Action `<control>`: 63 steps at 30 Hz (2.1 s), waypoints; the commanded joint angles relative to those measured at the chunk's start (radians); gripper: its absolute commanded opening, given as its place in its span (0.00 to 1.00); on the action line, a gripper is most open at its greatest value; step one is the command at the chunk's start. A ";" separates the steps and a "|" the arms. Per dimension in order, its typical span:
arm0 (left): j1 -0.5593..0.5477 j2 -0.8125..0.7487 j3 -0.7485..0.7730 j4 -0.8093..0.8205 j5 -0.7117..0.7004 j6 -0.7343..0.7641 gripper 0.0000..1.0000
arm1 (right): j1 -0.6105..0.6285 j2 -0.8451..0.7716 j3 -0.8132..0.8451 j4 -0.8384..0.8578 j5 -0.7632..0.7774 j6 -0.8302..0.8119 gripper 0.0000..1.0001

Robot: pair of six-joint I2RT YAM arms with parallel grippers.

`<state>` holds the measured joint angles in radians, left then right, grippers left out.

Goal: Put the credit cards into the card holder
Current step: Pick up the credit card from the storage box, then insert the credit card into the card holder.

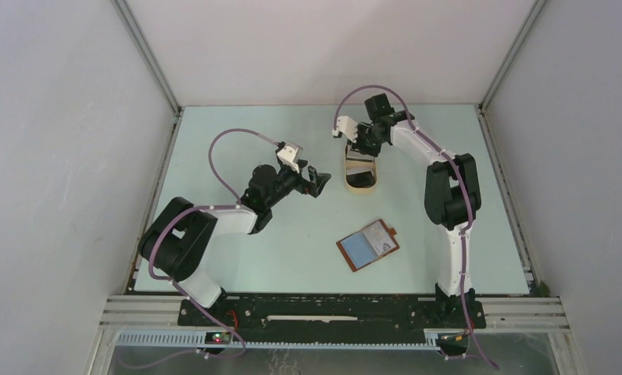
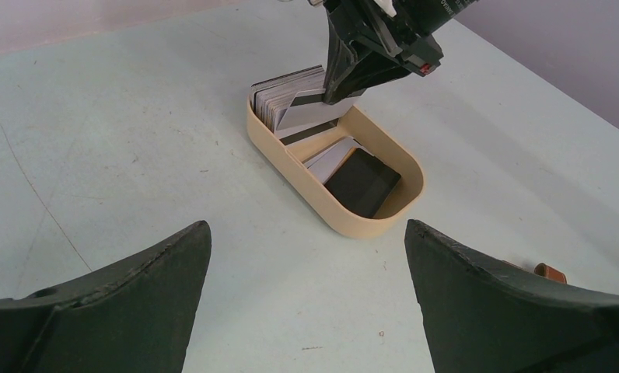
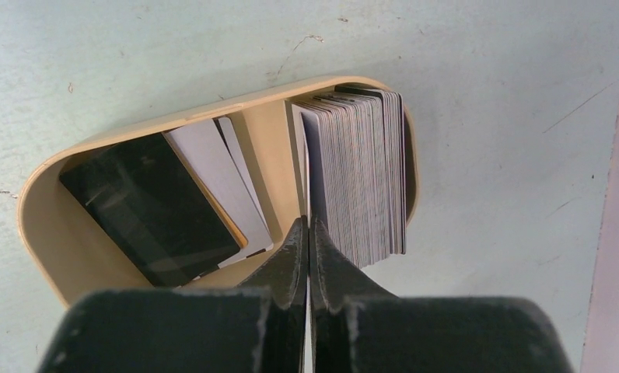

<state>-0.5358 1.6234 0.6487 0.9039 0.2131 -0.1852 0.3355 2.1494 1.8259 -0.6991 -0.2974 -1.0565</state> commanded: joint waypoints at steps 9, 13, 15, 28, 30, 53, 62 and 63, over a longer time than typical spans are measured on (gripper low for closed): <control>0.012 0.010 0.034 0.049 0.024 -0.020 0.99 | -0.022 -0.106 0.007 -0.056 -0.089 -0.032 0.00; 0.015 0.009 0.030 0.060 0.030 -0.026 0.99 | -0.031 -0.119 0.007 -0.078 -0.121 -0.031 0.00; 0.017 0.007 0.027 0.068 0.037 -0.030 0.99 | -0.035 -0.132 0.007 -0.090 -0.140 -0.027 0.00; 0.025 -0.096 -0.042 0.135 0.100 -0.203 0.97 | -0.049 -0.389 -0.128 -0.173 -0.349 0.081 0.00; 0.021 -0.138 -0.070 0.135 0.125 -0.255 0.95 | -0.054 -0.456 -0.168 -0.192 -0.394 0.111 0.00; -0.459 -0.714 -0.461 0.089 -0.147 -0.363 0.95 | -0.172 -0.903 -0.620 -0.376 -0.990 0.270 0.00; -0.524 -0.454 -0.474 0.433 -0.181 -0.432 0.89 | -0.173 -0.976 -0.816 -0.063 -1.181 0.565 0.00; -0.527 -0.426 -0.461 0.450 -0.175 -0.438 0.87 | -0.172 -0.970 -0.822 -0.050 -1.192 0.580 0.00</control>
<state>-1.0435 1.1130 0.1436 1.1549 0.0547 -0.5861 0.1680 1.1858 1.0340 -0.9157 -1.3701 -0.6319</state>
